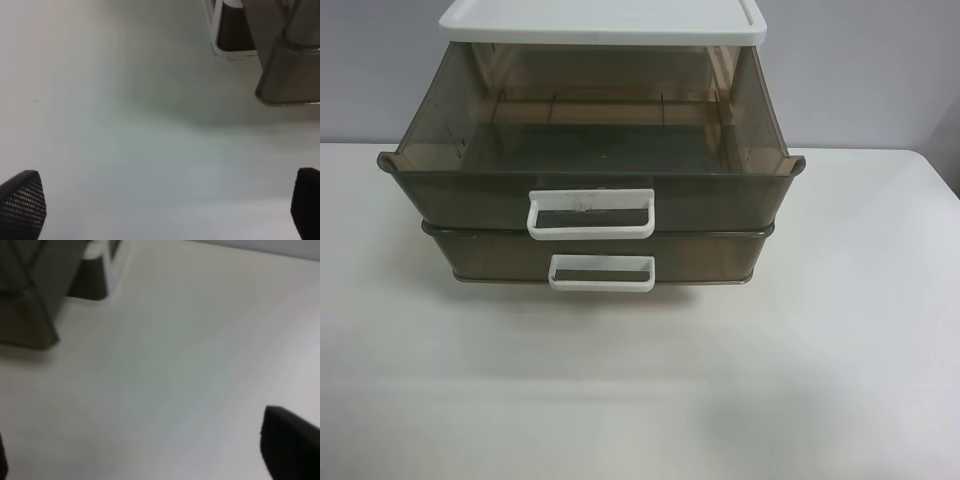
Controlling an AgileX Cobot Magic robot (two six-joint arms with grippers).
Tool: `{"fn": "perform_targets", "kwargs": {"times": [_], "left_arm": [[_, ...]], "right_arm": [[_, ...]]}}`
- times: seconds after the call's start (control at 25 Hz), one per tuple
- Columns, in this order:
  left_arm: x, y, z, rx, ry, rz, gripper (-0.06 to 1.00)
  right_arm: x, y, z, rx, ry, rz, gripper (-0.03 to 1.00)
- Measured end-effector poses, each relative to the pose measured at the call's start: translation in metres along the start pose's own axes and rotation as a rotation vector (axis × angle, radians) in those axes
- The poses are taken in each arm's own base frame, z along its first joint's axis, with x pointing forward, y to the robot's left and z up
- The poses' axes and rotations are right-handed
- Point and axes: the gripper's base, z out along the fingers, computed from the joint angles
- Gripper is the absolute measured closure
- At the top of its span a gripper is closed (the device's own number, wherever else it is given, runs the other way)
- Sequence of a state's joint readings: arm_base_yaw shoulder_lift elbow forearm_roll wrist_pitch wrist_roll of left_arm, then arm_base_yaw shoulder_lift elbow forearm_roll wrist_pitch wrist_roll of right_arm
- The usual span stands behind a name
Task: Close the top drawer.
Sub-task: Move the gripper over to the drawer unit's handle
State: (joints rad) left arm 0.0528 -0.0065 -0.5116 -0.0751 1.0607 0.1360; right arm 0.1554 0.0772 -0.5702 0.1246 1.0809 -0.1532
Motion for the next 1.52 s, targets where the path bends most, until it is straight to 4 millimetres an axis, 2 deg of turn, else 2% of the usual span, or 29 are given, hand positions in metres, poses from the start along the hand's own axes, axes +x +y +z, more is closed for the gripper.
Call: {"fn": "perform_targets", "kwargs": {"times": [0.24, 0.4, 0.56, 0.6, 0.76, 0.8, 1.0, 1.2, 1.36, 1.52], "left_arm": [[0.0, 0.0, 0.0, 0.0, 0.0, 0.0, -0.05], [0.0, 0.0, 0.0, 0.0, 0.0, 0.0, -0.05], [0.0, 0.0, 0.0, 0.0, 0.0, 0.0, -0.05], [0.0, 0.0, 0.0, 0.0, 0.0, 0.0, -0.05], [0.0, 0.0, 0.0, 0.0, 0.0, 0.0, -0.05], [0.0, 0.0, 0.0, 0.0, 0.0, 0.0, -0.05], [0.0, 0.0, 0.0, 0.0, 0.0, 0.0, -0.05], [0.0, 0.0, 0.0, 0.0, 0.0, 0.0, -0.05], [0.0, 0.0, 0.0, 0.0, 0.0, 0.0, -0.05], [0.0, 0.0, 0.0, 0.0, 0.0, 0.0, -0.05]], "right_arm": [[-0.071, 0.005, 0.014, -0.189, 0.095, -0.047, -0.03], [-0.106, 0.02, 0.039, -0.37, 0.191, -0.155, -0.03], [-0.127, 0.052, 0.068, -0.512, 0.293, -0.346, -0.03], [-0.127, 0.052, 0.068, -0.512, 0.293, -0.346, -0.03], [-0.143, 0.095, 0.086, -0.587, 0.34, -0.518, -0.03], [-0.148, 0.117, 0.09, -0.621, 0.349, -0.573, -0.03], [-0.146, 0.177, 0.096, -0.721, 0.39, -0.679, -0.03], [-0.119, 0.221, 0.114, -0.753, 0.484, -0.758, -0.03], [-0.099, 0.239, 0.138, -0.708, 0.569, -0.788, -0.03], [-0.09, 0.247, 0.156, -0.639, 0.573, -0.826, -0.03]]}}
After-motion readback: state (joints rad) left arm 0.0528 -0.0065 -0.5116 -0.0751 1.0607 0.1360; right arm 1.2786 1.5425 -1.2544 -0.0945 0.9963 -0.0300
